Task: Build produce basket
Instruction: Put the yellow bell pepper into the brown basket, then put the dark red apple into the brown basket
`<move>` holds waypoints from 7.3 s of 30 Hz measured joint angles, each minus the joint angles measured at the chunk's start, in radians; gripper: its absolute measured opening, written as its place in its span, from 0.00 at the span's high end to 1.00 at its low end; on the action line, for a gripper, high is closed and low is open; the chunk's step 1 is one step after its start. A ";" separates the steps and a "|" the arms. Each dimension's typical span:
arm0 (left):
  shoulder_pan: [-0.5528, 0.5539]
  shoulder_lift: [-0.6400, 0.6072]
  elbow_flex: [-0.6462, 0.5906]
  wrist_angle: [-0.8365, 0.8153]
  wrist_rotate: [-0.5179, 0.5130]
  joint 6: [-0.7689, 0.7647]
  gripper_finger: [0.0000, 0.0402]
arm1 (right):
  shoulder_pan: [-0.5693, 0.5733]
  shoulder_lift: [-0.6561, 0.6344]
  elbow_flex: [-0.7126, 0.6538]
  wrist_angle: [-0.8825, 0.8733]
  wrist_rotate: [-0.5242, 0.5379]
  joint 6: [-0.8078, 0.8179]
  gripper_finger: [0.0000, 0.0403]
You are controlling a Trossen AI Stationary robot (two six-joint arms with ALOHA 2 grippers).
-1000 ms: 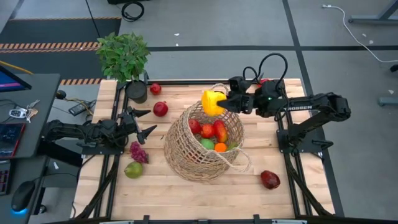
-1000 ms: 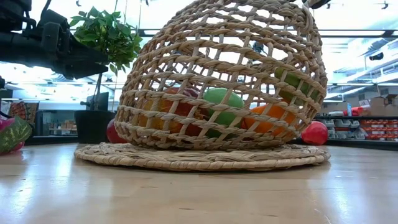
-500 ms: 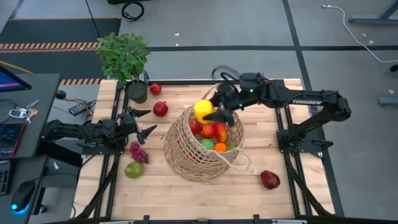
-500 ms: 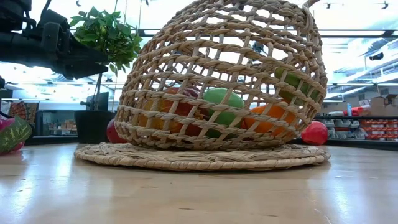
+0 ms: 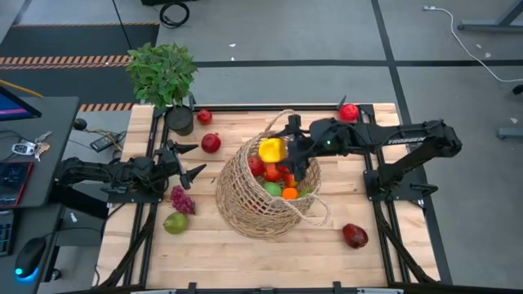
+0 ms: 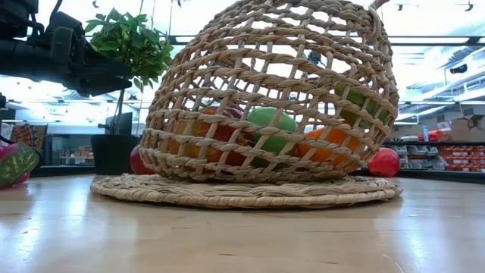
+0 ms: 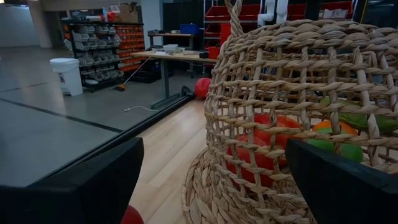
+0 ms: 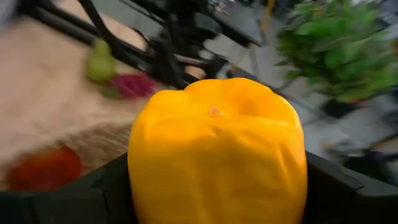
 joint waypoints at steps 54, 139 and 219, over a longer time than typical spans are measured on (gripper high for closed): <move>0.000 0.000 0.000 0.000 0.000 0.000 0.01 | 0.045 0.266 -0.205 0.307 0.206 0.419 0.19; 0.000 0.000 0.000 0.000 0.000 0.000 0.01 | -0.084 0.103 -0.204 0.198 -0.473 0.928 0.04; 0.000 0.000 0.000 0.000 0.000 0.000 0.01 | -1.108 0.213 -0.204 -0.347 0.161 1.163 0.07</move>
